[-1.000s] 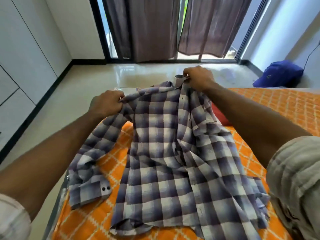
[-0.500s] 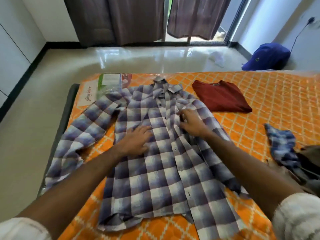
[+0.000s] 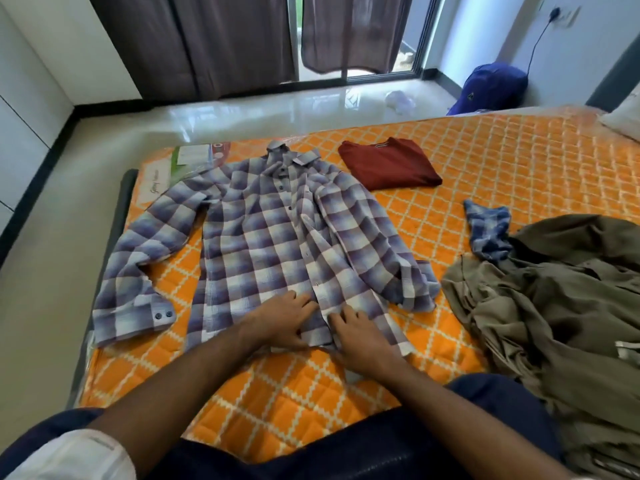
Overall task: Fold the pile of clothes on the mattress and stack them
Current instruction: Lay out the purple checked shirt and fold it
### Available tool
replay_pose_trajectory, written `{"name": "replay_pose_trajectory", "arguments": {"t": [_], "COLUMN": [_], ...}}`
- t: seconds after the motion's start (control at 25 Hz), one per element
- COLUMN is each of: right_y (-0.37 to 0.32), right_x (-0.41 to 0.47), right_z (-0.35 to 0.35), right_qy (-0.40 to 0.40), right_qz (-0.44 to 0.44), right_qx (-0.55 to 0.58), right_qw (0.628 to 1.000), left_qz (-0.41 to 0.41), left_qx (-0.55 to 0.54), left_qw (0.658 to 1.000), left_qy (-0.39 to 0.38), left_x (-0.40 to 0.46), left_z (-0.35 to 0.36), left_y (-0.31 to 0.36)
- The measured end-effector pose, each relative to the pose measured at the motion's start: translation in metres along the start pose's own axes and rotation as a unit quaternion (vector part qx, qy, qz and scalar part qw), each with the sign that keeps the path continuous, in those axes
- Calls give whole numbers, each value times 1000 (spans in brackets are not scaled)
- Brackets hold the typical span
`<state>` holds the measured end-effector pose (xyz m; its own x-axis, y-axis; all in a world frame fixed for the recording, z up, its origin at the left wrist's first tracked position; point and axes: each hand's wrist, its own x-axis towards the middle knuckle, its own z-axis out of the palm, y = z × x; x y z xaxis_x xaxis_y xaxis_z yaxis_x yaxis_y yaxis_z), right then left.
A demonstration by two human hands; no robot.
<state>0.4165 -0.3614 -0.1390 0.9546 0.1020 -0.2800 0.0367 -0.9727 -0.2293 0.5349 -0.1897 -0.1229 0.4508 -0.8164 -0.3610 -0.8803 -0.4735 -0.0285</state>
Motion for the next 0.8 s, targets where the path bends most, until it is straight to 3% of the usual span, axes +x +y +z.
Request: {"name": "replay_pose_trajectory", "arguments": {"t": [0.12, 0.2, 0.36, 0.52, 0.56, 0.6, 0.68, 0.72, 0.8], "right_y": [15, 45, 115, 176, 188, 193, 196, 193, 181], "right_x": [6, 5, -2, 8, 9, 9, -2, -11, -33], "right_z": [-23, -49, -85, -92, -94, -99, -117, -129, -156], "right_qy": [-24, -86, -71, 139, 183, 201, 199, 199, 209], "right_qz": [9, 26, 95, 255, 285, 301, 281, 242, 136], "right_qx": [140, 291, 601, 757, 751, 736, 732, 757, 819], "right_qw": [990, 952, 791, 585, 566, 572, 588, 573, 517], "left_qz": [-43, -42, -36, -25, -28, -33, -42, -49, -75], "left_qx": [22, 17, -39, -53, -84, -125, -233, -317, -512], "left_qw": [999, 998, 997, 967, 965, 972, 971, 946, 851], "left_qy": [21, 43, -59, -250, -245, -196, -32, 35, 91], "left_x": [-11, -11, -12, -16, -11, -5, 21, 36, 69], "left_z": [-2, -4, -9, -17, -21, -26, -35, -42, -61], "left_y": [24, 31, 14, 17, 20, 22, 28, 34, 53]}}
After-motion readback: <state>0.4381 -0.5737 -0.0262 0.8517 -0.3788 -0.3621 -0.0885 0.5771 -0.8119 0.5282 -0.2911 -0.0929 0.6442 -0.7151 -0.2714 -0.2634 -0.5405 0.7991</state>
